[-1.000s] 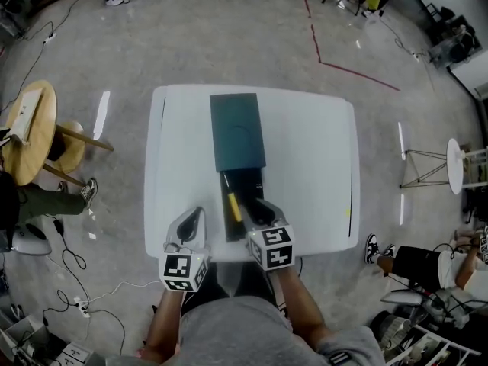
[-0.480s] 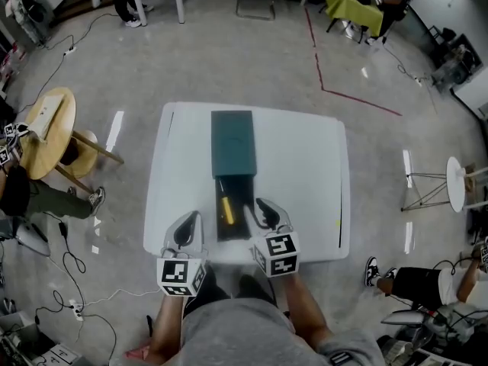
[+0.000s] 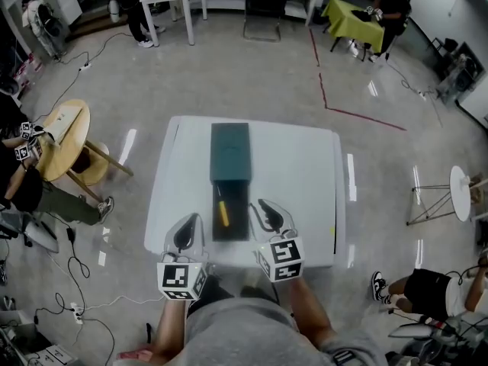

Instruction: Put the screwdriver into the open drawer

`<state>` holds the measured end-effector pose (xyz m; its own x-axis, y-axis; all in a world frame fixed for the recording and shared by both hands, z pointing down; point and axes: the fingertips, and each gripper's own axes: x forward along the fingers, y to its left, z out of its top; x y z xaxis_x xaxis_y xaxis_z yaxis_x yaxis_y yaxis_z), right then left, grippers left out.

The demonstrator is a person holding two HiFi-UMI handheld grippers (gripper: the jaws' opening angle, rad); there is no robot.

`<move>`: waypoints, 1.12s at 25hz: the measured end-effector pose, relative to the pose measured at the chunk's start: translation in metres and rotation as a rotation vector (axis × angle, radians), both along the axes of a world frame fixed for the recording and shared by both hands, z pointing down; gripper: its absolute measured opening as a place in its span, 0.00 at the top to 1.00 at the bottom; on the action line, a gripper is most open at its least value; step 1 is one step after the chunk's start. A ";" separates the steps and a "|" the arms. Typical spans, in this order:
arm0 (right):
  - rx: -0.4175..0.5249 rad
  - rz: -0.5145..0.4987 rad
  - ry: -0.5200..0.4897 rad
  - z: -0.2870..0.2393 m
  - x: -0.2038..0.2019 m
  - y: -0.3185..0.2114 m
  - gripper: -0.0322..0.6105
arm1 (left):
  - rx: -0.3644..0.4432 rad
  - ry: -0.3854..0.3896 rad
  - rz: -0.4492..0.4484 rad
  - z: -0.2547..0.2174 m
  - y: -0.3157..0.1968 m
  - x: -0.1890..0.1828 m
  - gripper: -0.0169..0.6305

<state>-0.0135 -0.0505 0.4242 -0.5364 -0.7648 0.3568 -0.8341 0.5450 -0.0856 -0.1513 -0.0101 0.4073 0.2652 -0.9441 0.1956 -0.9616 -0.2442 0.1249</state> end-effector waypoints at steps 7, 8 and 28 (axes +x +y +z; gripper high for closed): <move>0.099 -0.008 -0.022 -0.019 0.026 0.021 0.84 | 0.051 -0.024 -0.026 -0.015 0.024 0.018 0.95; 0.115 -0.010 -0.023 -0.021 0.030 0.024 0.86 | 0.053 -0.025 -0.028 -0.015 0.027 0.021 0.95; 0.172 0.040 -0.008 -0.012 0.091 0.073 0.95 | 0.022 -0.047 0.040 0.003 0.069 0.088 0.95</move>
<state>0.0772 0.0229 0.4124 -0.5064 -0.8351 0.2148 -0.8552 0.5183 -0.0011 -0.0631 0.0590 0.4103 0.2934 -0.9373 0.1880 -0.9559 -0.2844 0.0738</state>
